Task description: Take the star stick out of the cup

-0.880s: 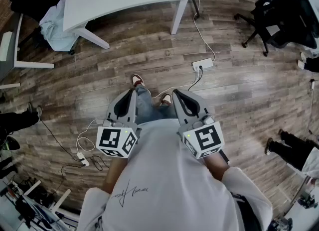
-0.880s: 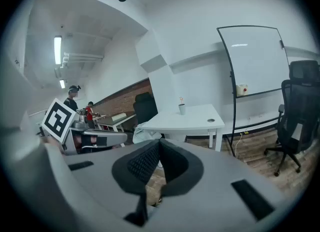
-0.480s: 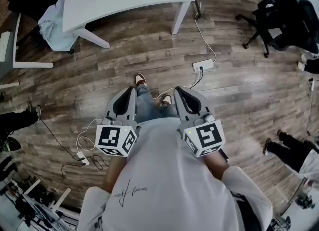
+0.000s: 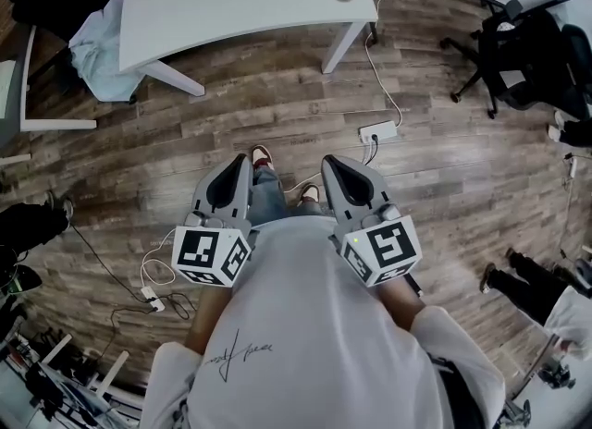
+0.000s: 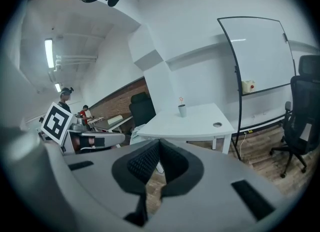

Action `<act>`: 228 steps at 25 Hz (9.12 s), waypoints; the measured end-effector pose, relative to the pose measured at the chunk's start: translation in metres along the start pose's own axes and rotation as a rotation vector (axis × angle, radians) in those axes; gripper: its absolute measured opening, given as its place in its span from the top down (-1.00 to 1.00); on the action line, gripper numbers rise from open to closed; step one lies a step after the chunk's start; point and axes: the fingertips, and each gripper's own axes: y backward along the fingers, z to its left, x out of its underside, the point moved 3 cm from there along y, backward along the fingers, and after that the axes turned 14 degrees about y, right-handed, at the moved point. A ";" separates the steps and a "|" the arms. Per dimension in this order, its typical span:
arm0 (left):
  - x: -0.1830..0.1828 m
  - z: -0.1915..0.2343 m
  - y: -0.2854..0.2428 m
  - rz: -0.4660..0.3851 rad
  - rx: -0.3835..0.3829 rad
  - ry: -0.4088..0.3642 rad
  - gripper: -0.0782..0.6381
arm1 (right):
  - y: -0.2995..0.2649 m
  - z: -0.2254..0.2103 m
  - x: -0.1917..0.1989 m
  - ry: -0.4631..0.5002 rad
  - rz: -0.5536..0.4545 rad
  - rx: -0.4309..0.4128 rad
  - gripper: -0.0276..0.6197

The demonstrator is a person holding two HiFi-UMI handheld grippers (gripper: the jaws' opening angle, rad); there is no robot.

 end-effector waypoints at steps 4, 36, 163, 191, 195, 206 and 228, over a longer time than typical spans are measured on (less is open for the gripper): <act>-0.019 0.021 -0.006 -0.010 0.010 0.007 0.77 | -0.026 0.004 -0.015 0.010 0.004 -0.001 0.89; -0.102 0.150 -0.024 -0.045 0.062 0.076 0.77 | -0.161 0.035 -0.085 0.056 0.004 0.081 0.89; -0.260 0.180 -0.312 -0.071 -0.067 0.106 0.77 | -0.518 -0.224 -0.130 0.072 -0.018 -0.111 0.58; -0.263 0.197 -0.312 -0.058 -0.100 0.120 0.77 | -0.549 -0.225 -0.134 0.137 -0.027 -0.081 0.57; -0.263 0.199 -0.311 -0.058 -0.104 0.121 0.77 | -0.552 -0.223 -0.136 0.132 -0.031 -0.076 0.57; -0.263 0.203 -0.307 -0.059 -0.114 0.127 0.77 | -0.558 -0.220 -0.138 0.117 -0.039 -0.066 0.60; -0.267 0.207 -0.310 -0.053 -0.115 0.138 0.77 | -0.565 -0.225 -0.137 0.134 -0.028 -0.019 0.80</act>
